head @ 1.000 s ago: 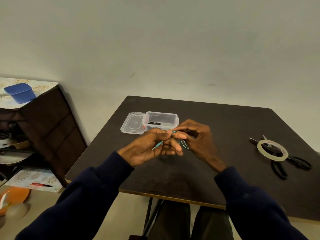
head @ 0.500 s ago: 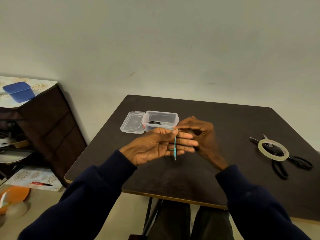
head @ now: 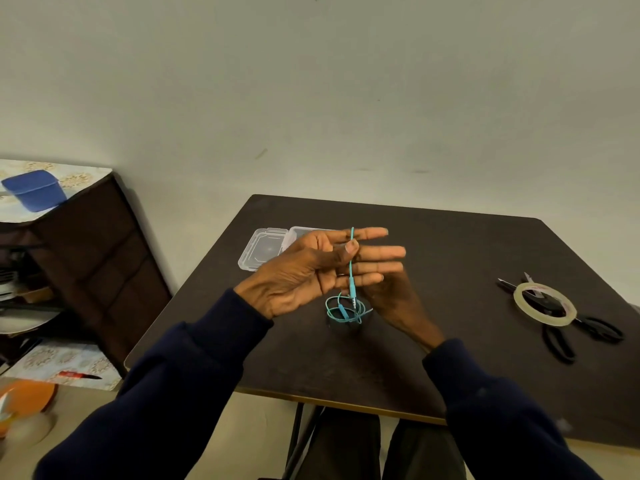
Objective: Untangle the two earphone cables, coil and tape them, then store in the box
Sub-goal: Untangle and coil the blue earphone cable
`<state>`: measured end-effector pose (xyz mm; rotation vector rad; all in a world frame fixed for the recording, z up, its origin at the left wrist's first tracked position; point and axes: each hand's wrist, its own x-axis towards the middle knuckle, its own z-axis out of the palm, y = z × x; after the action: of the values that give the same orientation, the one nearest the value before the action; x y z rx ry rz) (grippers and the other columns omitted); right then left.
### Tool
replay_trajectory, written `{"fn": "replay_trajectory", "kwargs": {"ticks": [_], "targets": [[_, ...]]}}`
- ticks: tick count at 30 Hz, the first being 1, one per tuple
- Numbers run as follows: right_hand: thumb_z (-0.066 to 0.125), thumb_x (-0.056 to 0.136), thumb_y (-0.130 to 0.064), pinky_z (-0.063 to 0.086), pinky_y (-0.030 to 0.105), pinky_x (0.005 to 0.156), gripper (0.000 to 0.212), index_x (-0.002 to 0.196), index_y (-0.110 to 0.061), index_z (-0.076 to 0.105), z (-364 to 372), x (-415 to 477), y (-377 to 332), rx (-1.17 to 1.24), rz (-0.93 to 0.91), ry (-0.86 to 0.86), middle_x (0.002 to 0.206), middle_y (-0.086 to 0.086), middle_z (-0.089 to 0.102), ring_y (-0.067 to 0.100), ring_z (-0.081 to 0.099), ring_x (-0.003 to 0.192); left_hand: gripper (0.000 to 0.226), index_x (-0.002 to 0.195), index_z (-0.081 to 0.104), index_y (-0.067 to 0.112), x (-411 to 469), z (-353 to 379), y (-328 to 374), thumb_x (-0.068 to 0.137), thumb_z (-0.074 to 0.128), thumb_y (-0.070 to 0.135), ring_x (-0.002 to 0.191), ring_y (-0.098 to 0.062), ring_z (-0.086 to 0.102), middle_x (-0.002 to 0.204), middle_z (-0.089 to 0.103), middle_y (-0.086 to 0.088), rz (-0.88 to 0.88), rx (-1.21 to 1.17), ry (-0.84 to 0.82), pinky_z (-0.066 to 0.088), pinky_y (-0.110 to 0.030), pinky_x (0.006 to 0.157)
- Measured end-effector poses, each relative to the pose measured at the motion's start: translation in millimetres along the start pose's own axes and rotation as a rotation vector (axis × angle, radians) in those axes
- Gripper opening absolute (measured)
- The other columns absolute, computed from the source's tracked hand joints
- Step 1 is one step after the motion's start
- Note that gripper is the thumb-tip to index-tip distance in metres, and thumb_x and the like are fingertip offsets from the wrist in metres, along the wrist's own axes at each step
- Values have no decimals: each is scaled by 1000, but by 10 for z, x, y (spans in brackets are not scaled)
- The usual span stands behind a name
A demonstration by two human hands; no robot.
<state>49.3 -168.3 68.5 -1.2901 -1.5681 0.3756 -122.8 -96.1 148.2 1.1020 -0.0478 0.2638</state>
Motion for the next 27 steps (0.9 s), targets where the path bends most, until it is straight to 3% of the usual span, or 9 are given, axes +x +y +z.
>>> {"fn": "replay_trajectory", "kwargs": {"ticks": [2, 5, 7, 10, 13, 17, 20, 23, 27], "targets": [[56, 93, 8, 49, 17, 78, 16, 103, 11, 68, 1, -3, -40, 30, 130, 14, 95, 24, 70, 23, 65, 87, 41, 144, 43, -3, 43, -47, -12, 105, 33, -1, 129, -39, 56, 144, 53, -23, 73, 19, 30, 53, -37, 101], [50, 99, 2, 52, 18, 60, 20, 99, 6, 70, 108, -53, -143, 72, 220, -23, 76, 3, 70, 7, 65, 64, 41, 143, 42, -6, 123, -118, -75, 103, 36, -6, 133, -38, 52, 145, 52, -21, 197, 26, 92, 50, -38, 106], [52, 101, -9, 51, 22, 54, 21, 109, -2, 71, 168, -108, -151, 93, 197, -38, 78, 5, 72, 10, 63, 56, 43, 142, 44, -5, 182, -169, -101, 99, 41, -7, 133, -35, 53, 144, 54, -20, 260, 18, 166, 49, -38, 106], [53, 102, -21, 51, 27, 54, 27, 120, -9, 69, 197, -182, -190, 27, 169, -91, 80, 5, 73, 10, 59, 52, 47, 144, 43, -3, 261, -293, -131, 97, 47, -6, 134, -31, 53, 144, 55, -17, 349, 87, 289, 45, -39, 110], [57, 100, -20, 51, 21, 62, 23, 114, -11, 73, 132, -208, -236, -189, 64, -94, 77, -3, 71, 8, 65, 64, 48, 145, 44, -3, 282, -415, -187, 98, 52, -3, 132, -24, 56, 142, 58, -15, 357, 339, 430, 43, -39, 112], [67, 94, -13, 41, 12, 64, 10, 95, -10, 77, -118, -80, -280, -397, -148, 75, 75, -10, 63, -3, 58, 64, 37, 136, 51, -10, 253, -428, -352, 101, 39, -11, 111, -23, 68, 127, 65, -22, 208, 713, 505, 55, -30, 98], [71, 90, -12, 44, 14, 63, 9, 97, -9, 77, -280, 44, -355, -521, -257, 161, 80, -5, 67, -1, 59, 69, 38, 120, 67, -4, 225, -391, -447, 95, 40, -6, 76, -21, 70, 104, 75, -17, 141, 845, 514, 54, -22, 69], [74, 88, -7, 53, 26, 67, 9, 96, -6, 77, -384, 171, -386, -522, -321, 200, 84, 5, 72, 13, 66, 74, 47, 106, 74, 1, 197, -320, -465, 85, 34, 14, 52, -18, 44, 72, 69, -15, 116, 682, 499, 37, -27, 52], [70, 91, -11, 57, 27, 73, 12, 100, -9, 78, -401, 264, -376, -369, -231, 218, 91, 1, 75, 8, 70, 82, 44, 110, 69, -5, 169, -216, -454, 100, 34, 19, 49, -11, 31, 69, 58, -11, 83, 390, 407, 25, -26, 52]]}}
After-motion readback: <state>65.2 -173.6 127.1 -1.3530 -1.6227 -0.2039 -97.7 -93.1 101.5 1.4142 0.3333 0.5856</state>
